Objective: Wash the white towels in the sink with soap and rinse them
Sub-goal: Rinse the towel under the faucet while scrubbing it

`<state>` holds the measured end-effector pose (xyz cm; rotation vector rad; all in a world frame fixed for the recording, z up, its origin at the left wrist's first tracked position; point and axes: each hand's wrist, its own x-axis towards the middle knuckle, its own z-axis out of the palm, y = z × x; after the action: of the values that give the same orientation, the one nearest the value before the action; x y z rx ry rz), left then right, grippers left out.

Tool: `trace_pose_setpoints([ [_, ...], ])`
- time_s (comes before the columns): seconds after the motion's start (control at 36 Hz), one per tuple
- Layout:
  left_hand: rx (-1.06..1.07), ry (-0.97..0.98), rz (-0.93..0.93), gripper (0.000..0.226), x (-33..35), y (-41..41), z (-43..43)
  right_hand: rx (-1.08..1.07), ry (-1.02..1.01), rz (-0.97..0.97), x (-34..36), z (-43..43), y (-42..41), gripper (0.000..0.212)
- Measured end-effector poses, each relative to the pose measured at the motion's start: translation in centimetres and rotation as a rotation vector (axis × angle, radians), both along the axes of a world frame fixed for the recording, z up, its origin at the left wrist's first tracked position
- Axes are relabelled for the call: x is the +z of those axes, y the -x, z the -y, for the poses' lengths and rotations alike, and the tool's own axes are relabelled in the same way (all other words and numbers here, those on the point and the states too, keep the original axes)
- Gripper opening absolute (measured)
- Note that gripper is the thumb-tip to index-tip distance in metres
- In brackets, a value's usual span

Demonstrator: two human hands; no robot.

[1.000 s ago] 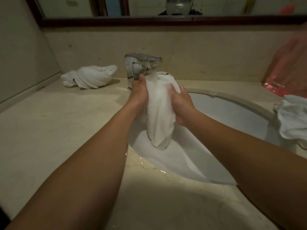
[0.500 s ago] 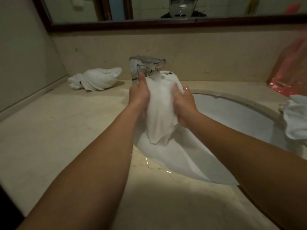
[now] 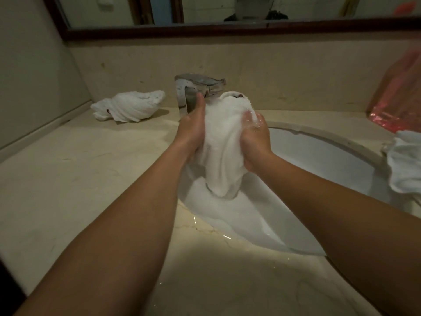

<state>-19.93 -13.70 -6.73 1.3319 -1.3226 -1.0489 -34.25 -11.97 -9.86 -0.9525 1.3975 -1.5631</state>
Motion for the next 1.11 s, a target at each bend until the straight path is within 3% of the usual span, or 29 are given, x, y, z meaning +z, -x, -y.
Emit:
trace_pose_setpoints([
  [0.08,-0.048,-0.005,0.097,0.094,0.2,0.5,-0.3,-0.015,0.002,0.05,0.1,0.1,0.6,0.025],
  [0.14,-0.09,-0.006,0.109,0.098,-0.2,0.8,-0.3,-0.019,-0.001,0.065,0.3,-0.1,0.3,0.035],
  [0.22,-0.1,-0.006,0.045,0.081,-0.8,0.9,0.1,0.015,0.01,0.069,0.4,-0.2,-0.2,0.041],
  [0.33,0.014,-0.003,0.106,0.069,-0.6,0.8,0.5,0.082,0.052,0.011,0.1,-0.2,0.0,0.015],
  [0.42,0.036,0.015,0.138,0.068,-0.7,0.7,0.5,0.089,0.037,-0.072,-0.3,-0.2,0.0,0.027],
  [0.64,0.144,-0.097,-0.054,0.075,0.2,0.0,0.3,0.137,-0.06,-0.102,-0.1,0.1,0.5,0.038],
  [0.69,0.131,-0.107,-0.153,0.068,0.3,-0.1,0.3,0.177,-0.121,-0.04,-0.1,0.1,0.2,0.049],
  [0.78,0.097,-0.12,-0.234,0.064,0.4,-0.2,0.2,0.246,-0.227,0.142,-1.1,0.5,-0.1,0.099],
  [0.81,0.094,-0.115,-0.245,0.063,0.4,-0.3,0.2,0.263,-0.231,0.181,-1.6,0.8,0.0,0.101],
  [0.92,0.108,-0.063,-0.186,0.059,-0.1,-0.2,1.0,0.164,-0.15,0.114,-0.2,0.0,-0.2,0.043],
  [1.03,0.102,-0.097,-0.093,0.065,-0.6,0.0,1.2,0.094,-0.055,0.142,0.3,0.2,0.3,0.027],
  [1.11,0.059,-0.217,-0.142,0.078,-1.0,0.0,1.3,0.104,0.005,0.131,0.4,0.2,0.5,0.023],
])
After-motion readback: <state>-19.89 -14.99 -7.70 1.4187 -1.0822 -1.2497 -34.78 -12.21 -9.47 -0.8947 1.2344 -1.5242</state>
